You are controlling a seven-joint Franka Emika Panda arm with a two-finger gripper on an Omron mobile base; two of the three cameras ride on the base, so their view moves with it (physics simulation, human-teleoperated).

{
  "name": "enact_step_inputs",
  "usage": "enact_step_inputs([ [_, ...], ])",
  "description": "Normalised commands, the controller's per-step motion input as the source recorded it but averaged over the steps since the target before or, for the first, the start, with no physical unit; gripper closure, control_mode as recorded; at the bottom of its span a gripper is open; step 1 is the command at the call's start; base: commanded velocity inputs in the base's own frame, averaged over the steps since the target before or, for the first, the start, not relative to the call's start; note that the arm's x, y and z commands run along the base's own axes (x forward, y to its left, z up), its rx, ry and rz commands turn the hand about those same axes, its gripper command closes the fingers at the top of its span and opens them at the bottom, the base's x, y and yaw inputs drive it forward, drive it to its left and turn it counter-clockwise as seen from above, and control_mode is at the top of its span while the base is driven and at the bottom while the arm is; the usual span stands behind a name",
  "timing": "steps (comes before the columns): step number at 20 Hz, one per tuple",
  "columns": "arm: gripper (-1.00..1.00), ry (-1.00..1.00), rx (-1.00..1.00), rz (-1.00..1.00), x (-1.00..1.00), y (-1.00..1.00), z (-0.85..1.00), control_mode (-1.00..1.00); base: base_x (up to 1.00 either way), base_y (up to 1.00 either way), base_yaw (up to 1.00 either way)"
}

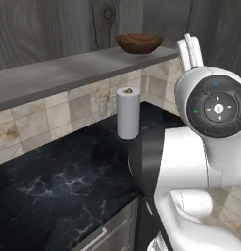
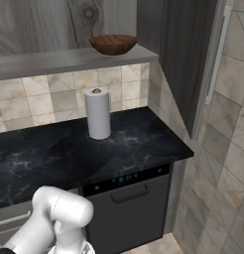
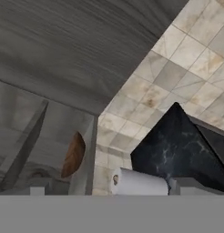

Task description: Move the bowls from the cabinet to the plates on the dining table.

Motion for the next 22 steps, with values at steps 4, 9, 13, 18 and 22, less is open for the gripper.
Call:
enact_step_inputs([
  [4,-1.0,0.06,0.05,-0.09,0.65,0.17,0.03,-1.0,0.0,0.0,0.0],
  [9,-1.0,0.11,0.11,0.0,0.59,0.01,0.11,-1.0,0.0,0.0,0.0],
  [13,-1.0,0.07,0.12,0.0,0.61,0.02,0.01,-1.0,0.0,0.0,0.0],
  [18,-1.0,0.03,0.08,0.0,0.72,0.04,-0.02,-1.0,0.0,0.0,0.0],
  [22,-1.0,0.0,0.06,0.0,0.67,0.0,-0.07,-1.0,0.0,0.0,0.0],
])
